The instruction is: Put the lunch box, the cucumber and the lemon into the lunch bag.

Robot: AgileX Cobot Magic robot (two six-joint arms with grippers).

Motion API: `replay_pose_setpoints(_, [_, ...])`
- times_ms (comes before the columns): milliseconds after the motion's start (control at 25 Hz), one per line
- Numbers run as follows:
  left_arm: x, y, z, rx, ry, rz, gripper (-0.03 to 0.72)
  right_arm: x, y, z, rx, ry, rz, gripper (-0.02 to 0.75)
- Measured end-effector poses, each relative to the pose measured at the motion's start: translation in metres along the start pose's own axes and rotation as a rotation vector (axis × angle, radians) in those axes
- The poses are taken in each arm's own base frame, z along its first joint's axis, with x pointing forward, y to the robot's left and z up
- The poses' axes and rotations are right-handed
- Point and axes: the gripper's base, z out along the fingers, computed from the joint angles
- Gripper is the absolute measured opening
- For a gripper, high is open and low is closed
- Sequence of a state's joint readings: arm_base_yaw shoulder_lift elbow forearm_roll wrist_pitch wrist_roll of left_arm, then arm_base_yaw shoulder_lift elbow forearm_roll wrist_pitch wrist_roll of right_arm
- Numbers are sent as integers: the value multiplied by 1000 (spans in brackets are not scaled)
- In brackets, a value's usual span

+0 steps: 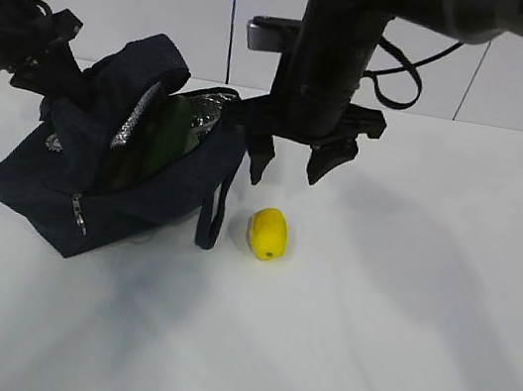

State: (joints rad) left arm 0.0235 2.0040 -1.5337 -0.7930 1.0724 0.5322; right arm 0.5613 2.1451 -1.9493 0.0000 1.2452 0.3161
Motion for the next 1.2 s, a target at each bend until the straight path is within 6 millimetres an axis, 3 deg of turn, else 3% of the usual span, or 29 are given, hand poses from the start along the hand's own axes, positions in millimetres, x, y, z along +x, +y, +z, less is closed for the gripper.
replay_pose_setpoints(200, [0, 0, 0, -1, 0, 0, -8, 0, 3, 35, -4, 71, 28, 506])
replay_pose_setpoints(720, [0, 0, 0, -3, 0, 1, -8, -7, 2, 75, 16, 44, 53, 506])
replay_pose_setpoints(1200, [0, 0, 0, -4, -2, 1, -9, -12, -4, 76, 83, -15, 39, 506])
